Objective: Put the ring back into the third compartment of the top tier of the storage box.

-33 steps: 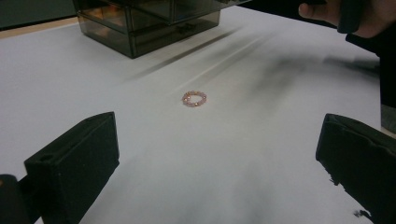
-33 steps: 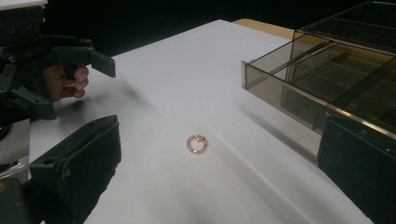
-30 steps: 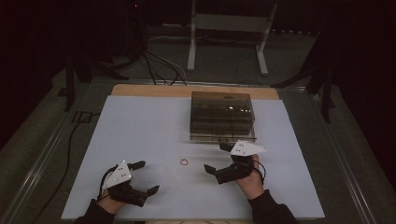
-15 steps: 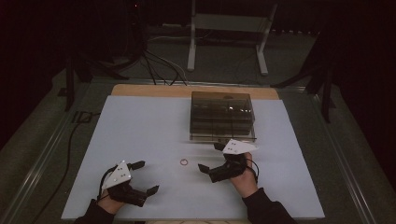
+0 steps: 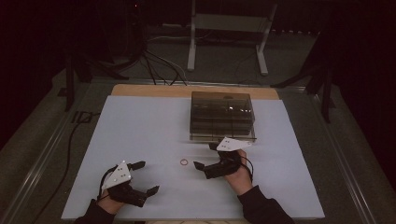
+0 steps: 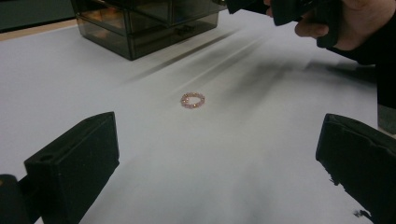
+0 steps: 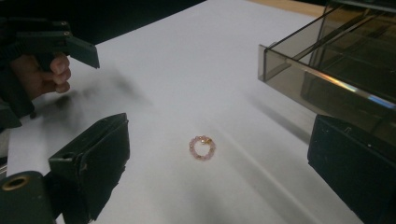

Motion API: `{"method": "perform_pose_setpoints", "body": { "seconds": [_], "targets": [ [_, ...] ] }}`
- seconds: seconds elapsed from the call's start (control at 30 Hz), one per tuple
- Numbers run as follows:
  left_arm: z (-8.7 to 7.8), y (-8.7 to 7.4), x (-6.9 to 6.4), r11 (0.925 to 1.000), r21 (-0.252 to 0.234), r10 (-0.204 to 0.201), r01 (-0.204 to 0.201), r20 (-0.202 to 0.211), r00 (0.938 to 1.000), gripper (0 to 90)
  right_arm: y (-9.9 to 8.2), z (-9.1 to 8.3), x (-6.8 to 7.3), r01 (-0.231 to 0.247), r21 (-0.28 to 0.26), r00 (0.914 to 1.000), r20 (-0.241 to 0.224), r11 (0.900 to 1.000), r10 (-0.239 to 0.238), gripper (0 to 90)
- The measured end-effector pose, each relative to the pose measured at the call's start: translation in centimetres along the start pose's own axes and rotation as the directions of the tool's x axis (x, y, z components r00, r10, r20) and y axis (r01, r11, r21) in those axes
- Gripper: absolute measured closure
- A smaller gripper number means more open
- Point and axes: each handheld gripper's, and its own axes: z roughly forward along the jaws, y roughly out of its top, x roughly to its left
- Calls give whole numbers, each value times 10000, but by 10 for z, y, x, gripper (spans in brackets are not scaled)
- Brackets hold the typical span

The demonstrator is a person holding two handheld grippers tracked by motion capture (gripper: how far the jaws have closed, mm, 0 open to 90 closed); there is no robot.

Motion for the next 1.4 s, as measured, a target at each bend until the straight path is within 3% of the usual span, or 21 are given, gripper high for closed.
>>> {"method": "perform_pose_setpoints", "body": {
  "seconds": [0.17,0.4,0.6,0.77,0.93,1.03,1.4],
  "targets": [
    [0,0,0,10000,-14,-9,9,26,10000,6,0,8,1,-192,149,9996,226,9997,188,98],
    [0,0,0,10000,2,7,-7,49,10000,6,0,17,5,-421,447,9979,516,9981,398,230],
    [0,0,0,10000,0,4,-4,59,10000,6,-2,26,9,-252,920,9985,509,9954,206,362],
    [0,0,-1,10000,16,4,-4,80,10000,6,-2,32,10,-262,1116,9987,473,9934,210,411],
    [0,0,-1,10000,10,3,-3,83,10000,6,-3,38,9,-387,1286,9969,734,9909,294,471],
    [0,0,0,10000,0,-30,30,139,9999,6,-3,46,10,-303,1605,9972,722,9866,189,551],
    [0,0,0,10000,-37,-41,42,173,9998,6,-3,60,13,-85,2183,9964,839,9759,-101,652]
  ]
}}
